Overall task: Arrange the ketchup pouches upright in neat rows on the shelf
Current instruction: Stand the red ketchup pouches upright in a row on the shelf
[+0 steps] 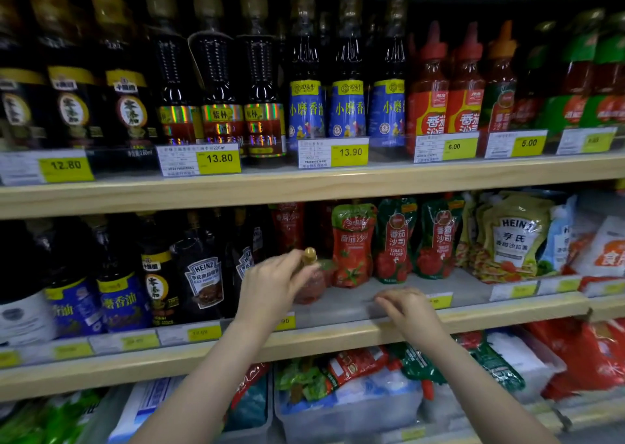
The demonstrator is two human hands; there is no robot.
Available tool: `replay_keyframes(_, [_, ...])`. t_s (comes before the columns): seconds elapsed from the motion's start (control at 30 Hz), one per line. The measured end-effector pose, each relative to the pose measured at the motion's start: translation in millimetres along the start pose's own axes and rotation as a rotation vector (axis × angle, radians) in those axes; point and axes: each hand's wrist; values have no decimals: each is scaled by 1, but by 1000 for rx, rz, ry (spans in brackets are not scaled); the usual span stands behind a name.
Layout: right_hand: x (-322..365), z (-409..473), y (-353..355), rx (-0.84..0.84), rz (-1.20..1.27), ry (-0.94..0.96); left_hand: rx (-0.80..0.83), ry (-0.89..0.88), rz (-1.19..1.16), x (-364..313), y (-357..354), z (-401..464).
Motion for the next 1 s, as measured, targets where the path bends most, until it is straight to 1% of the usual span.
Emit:
replay_keyframes(0.07, [1, 0, 1, 5, 0, -6, 21, 132, -56, 0, 0, 15])
replay_keyframes(0.13, [2, 0, 1, 3, -3, -13, 85, 309, -184, 2, -7, 22])
replay_keyframes(0.2, [3, 0, 2, 2, -2, -20, 111, 444, -304, 2, -20, 23])
replay_keyframes(0.27, [4, -1, 2, 6, -1, -30, 114, 570, -511, 0, -32, 20])
replay_keyframes(0.33, [4, -1, 2, 5, 2, -40, 159, 666, -683, 0, -43, 11])
replay_keyframes(0.43, [4, -1, 1, -1, 0, -38, 303, 711, -678, 6, -54, -5])
replay_keyframes(0.53, [4, -1, 0, -10, 3, -37, 502, 676, -557, 12, -59, -17])
replay_keyframes(0.57, [3, -1, -1, -13, 6, -39, 524, 674, -526, 13, -60, -21])
replay_keyframes(0.67, [4, -1, 0, -2, 10, -46, 452, 692, -515, 15, -61, -26])
replay_keyframes(0.73, [7, -1, 2, 15, 64, -74, 390, 696, -515, 15, -61, -29])
replay_keyframes(0.87, [22, 2, 12, 48, 382, -175, 270, 706, -626, 5, -58, -22])
replay_keyframes(1.0, [38, 10, 16, 95, 648, -229, 210, 706, -741, -18, -52, 0])
Point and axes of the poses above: each hand's wrist, its own z-axis towards the middle knuckle, its own y-axis out of the back of the hand, x = y × z, and after that the axes turned 2 degrees about -y, right-handed
